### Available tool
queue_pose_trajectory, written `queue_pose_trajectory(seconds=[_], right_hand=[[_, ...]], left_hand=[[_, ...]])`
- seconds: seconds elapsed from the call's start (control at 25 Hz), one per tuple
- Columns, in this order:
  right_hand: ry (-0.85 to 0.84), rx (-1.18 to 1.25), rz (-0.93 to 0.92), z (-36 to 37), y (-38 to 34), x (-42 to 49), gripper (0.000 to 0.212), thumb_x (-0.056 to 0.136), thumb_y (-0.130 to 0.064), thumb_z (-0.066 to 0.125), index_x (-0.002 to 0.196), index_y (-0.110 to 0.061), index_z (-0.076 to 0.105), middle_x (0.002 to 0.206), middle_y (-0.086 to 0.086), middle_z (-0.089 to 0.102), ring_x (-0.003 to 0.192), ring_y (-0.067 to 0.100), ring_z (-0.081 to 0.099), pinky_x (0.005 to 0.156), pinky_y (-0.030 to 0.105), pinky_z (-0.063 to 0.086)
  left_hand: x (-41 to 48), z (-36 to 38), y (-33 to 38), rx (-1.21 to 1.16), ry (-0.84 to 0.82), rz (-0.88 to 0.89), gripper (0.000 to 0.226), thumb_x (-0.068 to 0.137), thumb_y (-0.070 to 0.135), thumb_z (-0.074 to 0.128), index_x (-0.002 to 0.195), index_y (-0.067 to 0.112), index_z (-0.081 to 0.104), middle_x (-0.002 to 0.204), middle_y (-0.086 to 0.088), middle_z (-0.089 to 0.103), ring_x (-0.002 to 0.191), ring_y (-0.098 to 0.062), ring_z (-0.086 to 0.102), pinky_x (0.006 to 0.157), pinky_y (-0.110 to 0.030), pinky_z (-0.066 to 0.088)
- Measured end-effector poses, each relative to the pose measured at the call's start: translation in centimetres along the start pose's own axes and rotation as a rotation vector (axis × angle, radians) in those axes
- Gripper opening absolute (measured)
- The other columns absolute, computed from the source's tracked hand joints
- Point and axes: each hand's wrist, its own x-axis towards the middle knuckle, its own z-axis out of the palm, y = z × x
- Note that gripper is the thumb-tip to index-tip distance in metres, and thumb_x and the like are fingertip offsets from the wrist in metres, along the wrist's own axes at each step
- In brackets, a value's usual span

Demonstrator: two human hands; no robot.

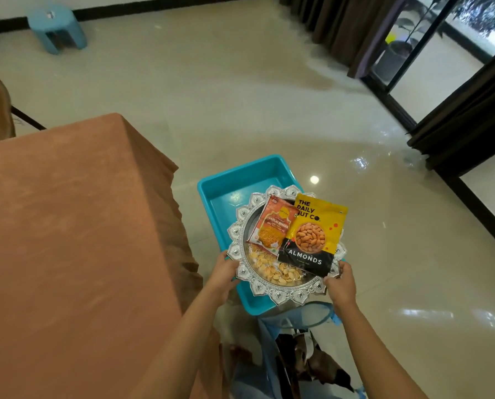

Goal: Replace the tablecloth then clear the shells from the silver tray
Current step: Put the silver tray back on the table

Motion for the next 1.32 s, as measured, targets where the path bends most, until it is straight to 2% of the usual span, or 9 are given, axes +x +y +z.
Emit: queue_pose_trajectory(seconds=[0.08,0.16,0.36,0.56,0.64,0.76,1.04,1.16,1.32], right_hand=[[-0.018,0.076,-0.052,-1.3,-2.9,-1.0,0.053,0.082,0.015,0.052,0.131,-0.004,0.043,0.117,0.004,0.049,0.098,0.020,0.049,0.075,0.030,0.042],[-0.089,0.148,-0.115,-2.3,-6.0,-2.2,0.044,0.081,0.018,0.050,0.118,-0.006,0.048,0.113,0.010,0.056,0.089,0.022,0.054,0.068,0.030,0.045],[-0.255,0.190,-0.312,-1.2,-13.6,-7.1,0.036,0.082,0.013,0.053,0.110,-0.011,0.055,0.104,0.015,0.065,0.084,0.027,0.063,0.074,0.040,0.051],[-0.450,0.246,-0.473,4.2,-19.6,-16.7,0.032,0.082,0.014,0.053,0.110,-0.003,0.054,0.097,0.016,0.064,0.083,0.029,0.062,0.074,0.042,0.051],[-0.518,0.246,-0.513,7.3,-20.9,-20.5,0.030,0.081,0.013,0.054,0.105,-0.006,0.056,0.094,0.015,0.064,0.081,0.028,0.061,0.075,0.043,0.049],[-0.622,0.215,-0.556,13.3,-21.7,-26.8,0.030,0.080,0.013,0.054,0.106,-0.002,0.056,0.094,0.016,0.063,0.079,0.025,0.058,0.073,0.040,0.046],[-0.886,0.086,-0.592,30.1,-21.3,-42.7,0.027,0.074,0.017,0.051,0.092,-0.004,0.053,0.074,0.011,0.057,0.064,0.022,0.049,0.055,0.031,0.040],[-0.984,0.043,-0.579,36.4,-20.7,-48.8,0.030,0.073,0.016,0.052,0.099,0.000,0.052,0.080,0.013,0.056,0.060,0.017,0.049,0.048,0.023,0.041],[-1.068,-0.021,-0.573,42.8,-19.9,-54.8,0.047,0.063,0.003,0.059,0.109,0.004,0.049,0.091,0.015,0.058,0.073,0.022,0.057,0.061,0.031,0.048]], left_hand=[[-2.4,0.0,2.1,-0.043,-0.005,0.081,0.036,0.091,0.013,0.058,0.124,0.022,0.047,0.111,-0.004,0.067,0.099,-0.020,0.064,0.091,-0.039,0.051],[-5.4,-0.8,4.7,-0.088,-0.028,0.152,0.021,0.095,0.015,0.053,0.116,0.017,0.054,0.098,-0.001,0.070,0.082,-0.017,0.065,0.075,-0.030,0.054],[-12.2,-6.5,8.7,-0.141,0.037,0.361,0.011,0.097,0.014,0.048,0.103,0.011,0.058,0.073,0.003,0.063,0.051,-0.005,0.056,0.054,-0.020,0.045],[-19.5,-17.2,9.7,-0.237,0.145,0.542,0.010,0.098,0.015,0.049,0.095,0.014,0.059,0.084,-0.003,0.066,0.073,-0.017,0.060,0.076,-0.034,0.048],[-22.4,-22.2,9.1,-0.274,0.178,0.606,0.009,0.097,0.014,0.051,0.097,0.013,0.060,0.076,-0.003,0.063,0.064,-0.012,0.059,0.079,-0.037,0.049],[-27.1,-30.1,7.6,-0.328,0.283,0.681,0.010,0.096,0.012,0.052,0.093,0.015,0.061,0.061,0.004,0.058,0.050,-0.005,0.053,0.076,-0.034,0.049],[-34.5,-48.5,2.6,-0.415,0.627,0.725,0.021,0.090,-0.004,0.050,0.098,0.013,0.057,0.079,0.002,0.064,0.068,-0.008,0.058,0.070,-0.024,0.052],[-36.7,-55.6,0.2,-0.489,0.760,0.723,0.025,0.088,-0.007,0.051,0.096,0.015,0.057,0.084,0.002,0.064,0.069,-0.007,0.059,0.069,-0.023,0.051],[-38.1,-63.6,-2.1,-0.509,0.902,0.693,0.027,0.087,-0.009,0.049,0.104,0.010,0.057,0.083,0.001,0.063,0.068,-0.008,0.059,0.063,-0.021,0.052]])
